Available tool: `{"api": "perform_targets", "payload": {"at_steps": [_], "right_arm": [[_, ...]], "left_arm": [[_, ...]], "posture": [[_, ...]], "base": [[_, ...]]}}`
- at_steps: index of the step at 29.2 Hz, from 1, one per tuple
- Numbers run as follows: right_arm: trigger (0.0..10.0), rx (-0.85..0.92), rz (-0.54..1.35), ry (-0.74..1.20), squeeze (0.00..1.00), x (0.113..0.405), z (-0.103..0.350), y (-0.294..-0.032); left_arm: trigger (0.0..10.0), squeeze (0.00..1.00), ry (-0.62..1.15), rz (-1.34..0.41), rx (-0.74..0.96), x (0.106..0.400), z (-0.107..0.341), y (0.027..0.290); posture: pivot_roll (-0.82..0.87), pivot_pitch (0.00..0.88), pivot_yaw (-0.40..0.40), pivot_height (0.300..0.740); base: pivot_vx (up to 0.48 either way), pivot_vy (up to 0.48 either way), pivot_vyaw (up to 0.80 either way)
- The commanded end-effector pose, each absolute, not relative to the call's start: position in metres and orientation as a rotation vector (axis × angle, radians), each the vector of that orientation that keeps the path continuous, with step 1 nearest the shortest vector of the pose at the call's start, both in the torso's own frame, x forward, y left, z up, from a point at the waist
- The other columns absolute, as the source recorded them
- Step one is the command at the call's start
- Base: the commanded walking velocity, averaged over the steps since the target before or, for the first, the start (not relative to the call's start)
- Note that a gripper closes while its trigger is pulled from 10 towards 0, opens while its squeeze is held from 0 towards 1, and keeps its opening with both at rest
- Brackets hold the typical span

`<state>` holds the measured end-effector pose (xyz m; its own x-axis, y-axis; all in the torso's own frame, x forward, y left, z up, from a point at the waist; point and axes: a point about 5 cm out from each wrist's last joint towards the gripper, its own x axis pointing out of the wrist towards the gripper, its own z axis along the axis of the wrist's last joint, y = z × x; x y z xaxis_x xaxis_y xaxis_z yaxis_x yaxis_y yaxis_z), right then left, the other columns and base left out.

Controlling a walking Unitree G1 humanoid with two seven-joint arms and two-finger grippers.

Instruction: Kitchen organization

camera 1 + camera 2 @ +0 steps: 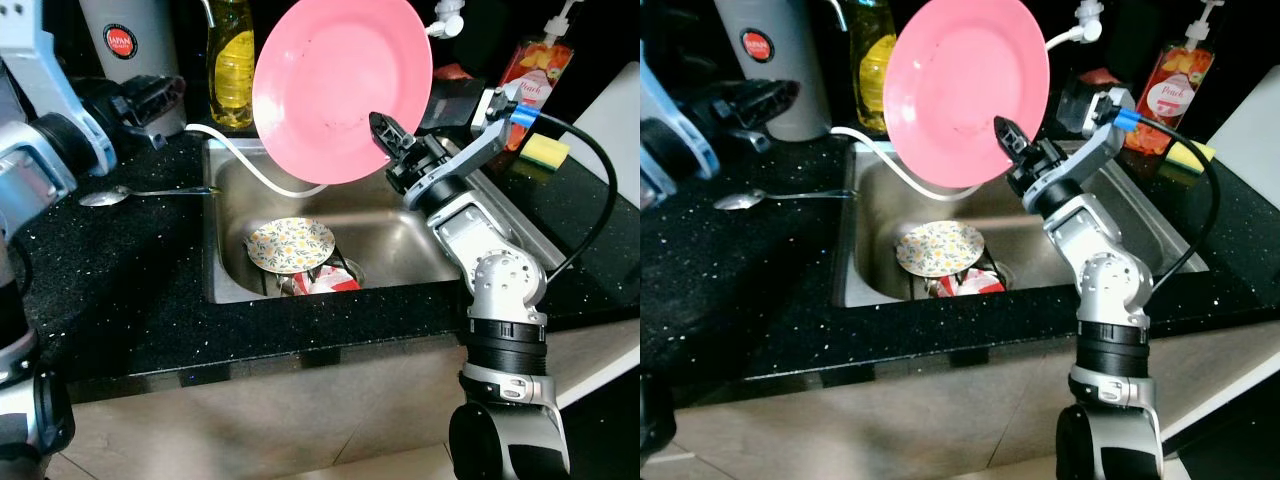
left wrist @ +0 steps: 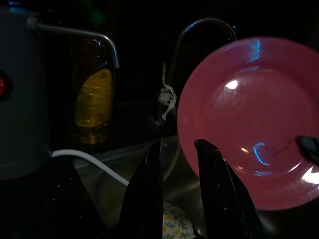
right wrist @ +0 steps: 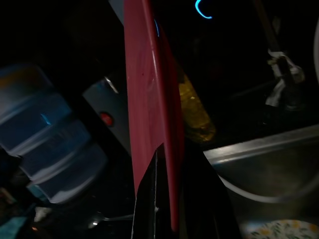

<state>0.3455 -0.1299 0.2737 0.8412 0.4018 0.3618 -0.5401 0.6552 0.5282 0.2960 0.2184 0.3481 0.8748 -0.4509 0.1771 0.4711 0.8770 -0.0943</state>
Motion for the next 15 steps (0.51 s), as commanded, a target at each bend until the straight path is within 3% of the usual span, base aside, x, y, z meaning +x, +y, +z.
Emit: {"api": "perform_targets", "payload": {"at_steps": [1,15], "right_arm": [[10.0,0.629,0.491,-0.186,0.0,0.349,0.262,-0.131],[10.0,0.47,0.383,-0.139,0.0,0.362,0.251,-0.122]], "left_arm": [[10.0,0.0,-0.172,-0.413,-0.13,0.298,0.351,0.226],[10.0,0.0,-0.229,-0.268,-0.229,0.306,0.347,0.24]], "posture": [[0.12,0.0,-0.068,0.74],[0.11,0.0,-0.072,0.74]], "base": [[0.0,0.0,0.0],[0.0,0.0,0.0]]}}
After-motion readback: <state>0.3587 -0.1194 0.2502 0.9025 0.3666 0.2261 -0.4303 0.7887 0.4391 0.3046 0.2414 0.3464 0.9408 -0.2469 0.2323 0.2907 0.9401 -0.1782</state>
